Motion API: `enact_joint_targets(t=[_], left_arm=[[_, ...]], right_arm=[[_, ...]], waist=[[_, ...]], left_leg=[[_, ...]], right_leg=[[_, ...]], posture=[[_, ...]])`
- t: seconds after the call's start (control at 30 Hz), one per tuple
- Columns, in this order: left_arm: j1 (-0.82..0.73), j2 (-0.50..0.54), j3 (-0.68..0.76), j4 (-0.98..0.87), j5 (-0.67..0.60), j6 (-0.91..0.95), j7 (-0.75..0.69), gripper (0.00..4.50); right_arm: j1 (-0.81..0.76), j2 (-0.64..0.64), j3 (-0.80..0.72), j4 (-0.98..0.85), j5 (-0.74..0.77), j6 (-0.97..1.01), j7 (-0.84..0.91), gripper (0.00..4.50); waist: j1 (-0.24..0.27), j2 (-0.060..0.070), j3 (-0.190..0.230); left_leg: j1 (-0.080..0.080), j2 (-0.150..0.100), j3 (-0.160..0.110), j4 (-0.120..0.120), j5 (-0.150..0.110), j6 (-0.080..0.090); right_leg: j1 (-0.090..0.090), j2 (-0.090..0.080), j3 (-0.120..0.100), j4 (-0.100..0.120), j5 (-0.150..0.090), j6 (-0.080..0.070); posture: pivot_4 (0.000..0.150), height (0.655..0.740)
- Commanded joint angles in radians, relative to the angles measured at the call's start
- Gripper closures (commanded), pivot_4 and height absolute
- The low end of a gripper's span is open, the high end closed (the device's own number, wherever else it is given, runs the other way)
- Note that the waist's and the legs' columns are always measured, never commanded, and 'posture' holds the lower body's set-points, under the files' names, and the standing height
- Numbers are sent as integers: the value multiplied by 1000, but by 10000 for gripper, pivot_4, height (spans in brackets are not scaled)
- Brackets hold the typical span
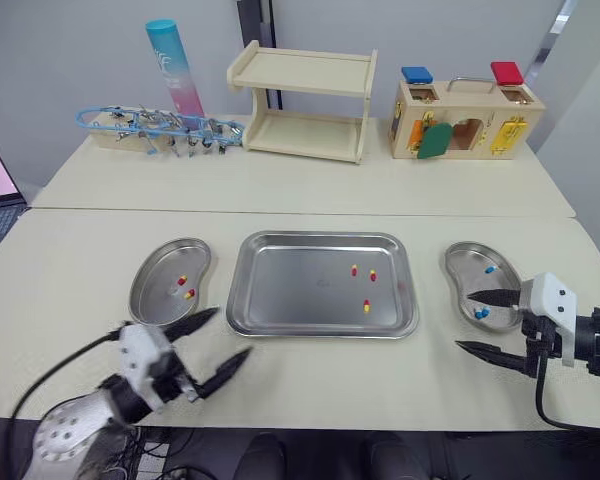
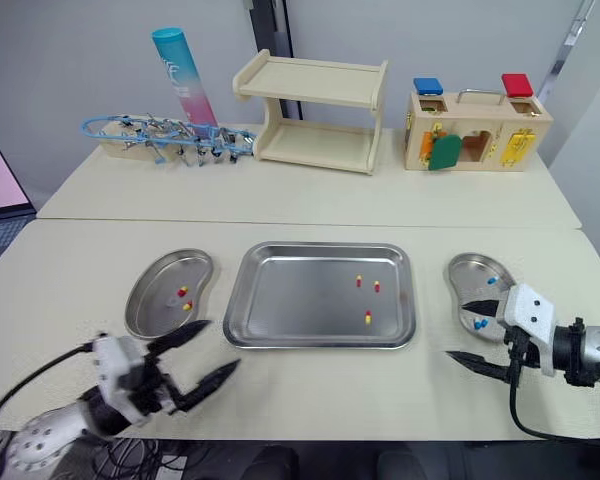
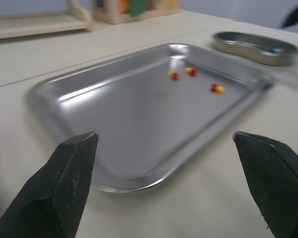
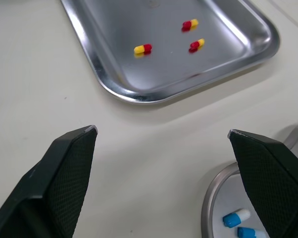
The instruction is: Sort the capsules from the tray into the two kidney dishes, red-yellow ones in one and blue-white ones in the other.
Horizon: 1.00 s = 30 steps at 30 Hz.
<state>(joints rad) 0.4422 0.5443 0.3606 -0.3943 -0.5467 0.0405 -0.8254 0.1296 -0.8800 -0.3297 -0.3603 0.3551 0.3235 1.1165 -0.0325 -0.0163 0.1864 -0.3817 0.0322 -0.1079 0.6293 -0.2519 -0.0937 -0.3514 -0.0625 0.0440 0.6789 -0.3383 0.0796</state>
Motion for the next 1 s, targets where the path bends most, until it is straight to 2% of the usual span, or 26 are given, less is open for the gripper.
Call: enact_joint_targets(t=[0.03,0.13,0.23,0.47,0.7,1.0], left_arm=[[44,10,176,61,-30,4,45,0],[43,54,306,231,-11,-20,39,0],[16,122,389,401,0,-33,12,0],[-23,243,422,628,1,-20,-112,0],[-33,272,416,660,14,-14,-150,0],[-31,288,435,612,19,30,-136,0]], right_arm=[[20,19,-72,68,-49,-148,-46,216],[44,30,-133,166,-39,-268,-24,216],[85,-9,-189,264,-30,-341,44,216],[75,-106,-221,495,-56,-450,117,216],[-9,-172,-184,628,-57,-463,141,216],[-34,-154,-161,608,-48,-440,115,216]], waist=[[1,0,0],[1,0,0],[3,-1,0],[-1,-1,0],[-8,-1,0],[-9,0,0]], left_leg=[[0,0,0,0,0,0],[0,0,1,0,0,0],[0,0,1,0,0,0],[2,0,1,-1,0,0],[2,0,2,-1,0,0],[2,0,2,-1,0,0]], right_leg=[[0,0,0,0,0,0],[0,0,0,0,0,0],[0,0,0,0,0,0],[1,0,0,0,0,0],[0,0,1,1,0,0],[0,0,1,1,0,0]], posture=[[1500,7400],[1500,7400],[1500,7400],[1500,7400],[1500,7400],[1500,7400]])
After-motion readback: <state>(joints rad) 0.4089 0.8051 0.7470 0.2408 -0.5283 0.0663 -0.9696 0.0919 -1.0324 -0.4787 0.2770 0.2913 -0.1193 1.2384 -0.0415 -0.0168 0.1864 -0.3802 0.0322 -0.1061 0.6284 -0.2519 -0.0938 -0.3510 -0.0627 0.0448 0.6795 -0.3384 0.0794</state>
